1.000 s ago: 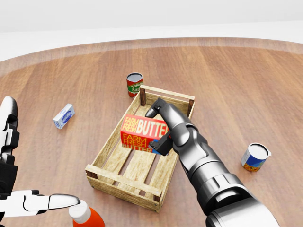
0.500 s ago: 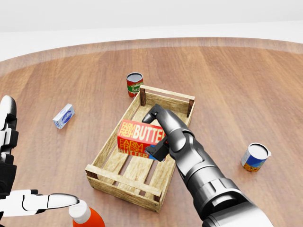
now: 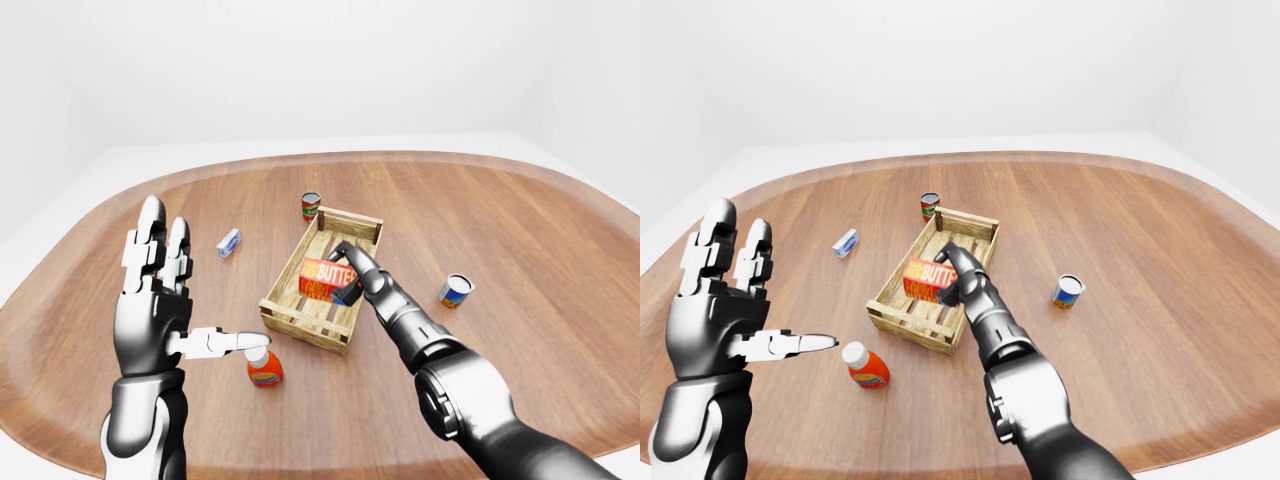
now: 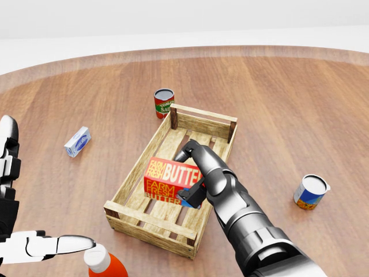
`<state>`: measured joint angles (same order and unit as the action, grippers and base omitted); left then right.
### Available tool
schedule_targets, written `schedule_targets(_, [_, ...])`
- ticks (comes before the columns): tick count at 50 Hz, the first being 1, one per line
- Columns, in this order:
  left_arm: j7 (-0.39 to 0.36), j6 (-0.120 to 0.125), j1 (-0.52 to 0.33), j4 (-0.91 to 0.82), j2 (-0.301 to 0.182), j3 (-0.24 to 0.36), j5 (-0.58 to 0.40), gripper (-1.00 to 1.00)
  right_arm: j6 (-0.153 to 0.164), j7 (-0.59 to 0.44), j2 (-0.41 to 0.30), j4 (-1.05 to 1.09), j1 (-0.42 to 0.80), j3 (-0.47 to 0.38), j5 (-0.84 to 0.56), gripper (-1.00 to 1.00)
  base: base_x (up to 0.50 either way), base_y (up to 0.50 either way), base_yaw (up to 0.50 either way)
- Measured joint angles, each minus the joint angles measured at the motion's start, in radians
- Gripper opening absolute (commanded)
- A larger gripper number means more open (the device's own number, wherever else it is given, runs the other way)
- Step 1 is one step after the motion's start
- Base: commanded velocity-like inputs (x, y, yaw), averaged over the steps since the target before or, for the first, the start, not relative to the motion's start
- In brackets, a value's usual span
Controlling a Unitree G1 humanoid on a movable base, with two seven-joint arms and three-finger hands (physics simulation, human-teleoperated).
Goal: Pick up the butter and put it in the tray.
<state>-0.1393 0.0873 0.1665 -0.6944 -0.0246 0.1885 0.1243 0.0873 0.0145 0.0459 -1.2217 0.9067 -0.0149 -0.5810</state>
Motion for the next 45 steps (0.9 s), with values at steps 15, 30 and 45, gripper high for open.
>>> schedule_targets(15, [0.001, 0.0, 0.001, 0.0, 0.0, 0.0, 0.0, 1.0, 0.0, -0.002, 0.003, -0.003, -0.017, -0.007, 0.0, -1.0, 0.0, 0.0, 0.0])
schedule_targets(30, [0.0, 0.0, 0.002, 0.0, 0.001, 0.0, 0.001, 1.0, 0.0, 0.008, 0.004, 0.003, -0.015, -0.013, 0.0, 1.0, 0.0, 0.0, 0.0])
schedule_targets(45, [0.0, 0.0, 0.001, -0.01, 0.0, 0.006, 0.005, 1.0, 0.0, 0.022, 0.008, 0.024, 0.012, -0.026, 0.014, 1.0, 0.0, 0.0, 0.0])
